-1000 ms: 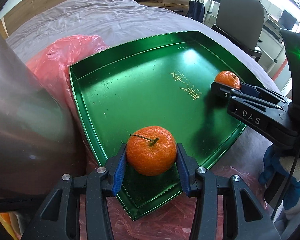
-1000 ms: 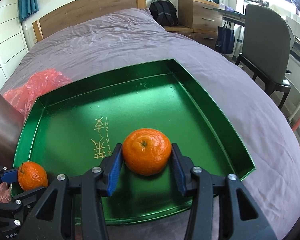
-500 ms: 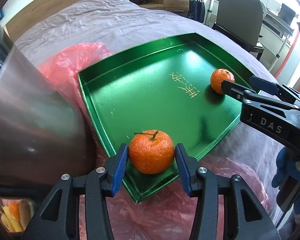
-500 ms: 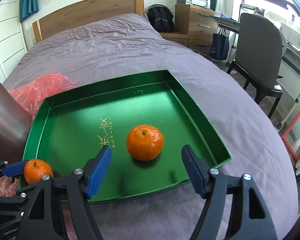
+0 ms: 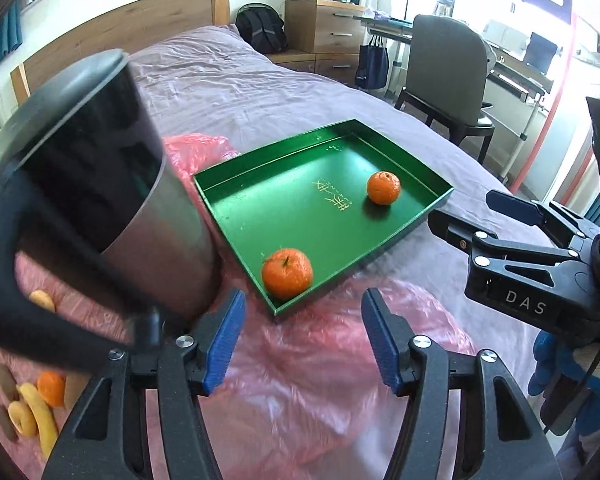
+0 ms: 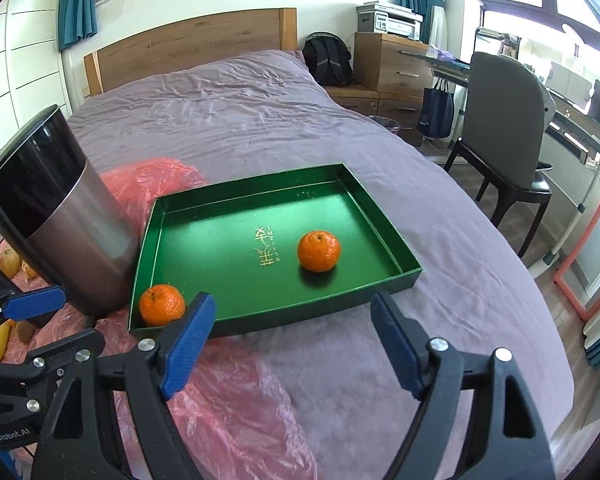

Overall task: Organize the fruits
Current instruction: 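Lower and release the mandarin with the left gripper while the right releases its mandarin, then withdraw both open grippers from the tray back toward the fruits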

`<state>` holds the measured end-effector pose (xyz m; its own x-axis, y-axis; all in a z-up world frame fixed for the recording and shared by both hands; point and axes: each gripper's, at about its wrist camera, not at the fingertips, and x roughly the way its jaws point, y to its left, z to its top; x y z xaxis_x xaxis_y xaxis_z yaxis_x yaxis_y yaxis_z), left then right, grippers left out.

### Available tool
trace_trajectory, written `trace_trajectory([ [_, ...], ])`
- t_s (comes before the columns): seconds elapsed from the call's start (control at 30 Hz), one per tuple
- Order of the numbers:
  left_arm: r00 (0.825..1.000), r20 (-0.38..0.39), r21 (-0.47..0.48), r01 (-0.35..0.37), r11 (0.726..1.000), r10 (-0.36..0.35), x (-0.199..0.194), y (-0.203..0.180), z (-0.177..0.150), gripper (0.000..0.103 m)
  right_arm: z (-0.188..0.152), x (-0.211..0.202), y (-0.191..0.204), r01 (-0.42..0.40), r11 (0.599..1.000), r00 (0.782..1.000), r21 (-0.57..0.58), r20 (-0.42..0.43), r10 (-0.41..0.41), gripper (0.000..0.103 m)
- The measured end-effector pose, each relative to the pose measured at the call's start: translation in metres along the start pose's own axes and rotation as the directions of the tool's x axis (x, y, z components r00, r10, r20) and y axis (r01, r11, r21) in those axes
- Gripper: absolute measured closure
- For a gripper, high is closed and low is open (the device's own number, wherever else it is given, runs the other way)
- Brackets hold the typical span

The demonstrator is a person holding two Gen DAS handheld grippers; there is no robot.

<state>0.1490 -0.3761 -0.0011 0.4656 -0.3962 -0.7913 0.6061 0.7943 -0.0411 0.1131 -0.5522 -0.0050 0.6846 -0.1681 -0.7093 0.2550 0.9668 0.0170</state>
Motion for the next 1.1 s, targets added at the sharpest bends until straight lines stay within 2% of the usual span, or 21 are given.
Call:
trace_trajectory([
  [0.13,1.0,0.02,-0.015,0.004,1.0,-0.004,-0.027,0.008,-0.015,0.046,-0.011,-0.021,0.008,-0.01,1.0,1.0,0.012,0.0,0.01,0.0],
  [0.4,1.0,0.021,-0.052,-0.003,0.999,0.005,-0.074,0.029,-0.046,0.037,-0.03,-0.062,0.025,-0.047,0.998,0.999,0.044,0.012,0.047,0.0],
  [0.5,0.999,0.026,-0.053,-0.038,0.998,0.04,-0.096,0.039,-0.062,0.029,-0.035,-0.08,0.038,-0.071,0.997,0.997,0.034,0.026,0.07,0.0],
  [0.6,0.994,0.036,-0.076,-0.096,0.992,0.099,-0.119,0.056,-0.08,0.028,-0.038,-0.099,0.055,-0.096,0.995,0.994,0.015,0.044,0.095,0.0],
  [0.73,0.98,0.065,-0.107,-0.179,0.978,0.187,-0.148,0.078,-0.102,0.028,-0.045,-0.122,0.078,-0.129,0.991,0.99,-0.016,0.06,0.13,0.0],
  [1.1,0.962,0.079,-0.227,-0.239,0.944,0.262,-0.214,0.154,-0.172,0.027,-0.075,-0.173,0.143,-0.252,0.967,0.966,-0.036,0.049,0.254,0.0],
])
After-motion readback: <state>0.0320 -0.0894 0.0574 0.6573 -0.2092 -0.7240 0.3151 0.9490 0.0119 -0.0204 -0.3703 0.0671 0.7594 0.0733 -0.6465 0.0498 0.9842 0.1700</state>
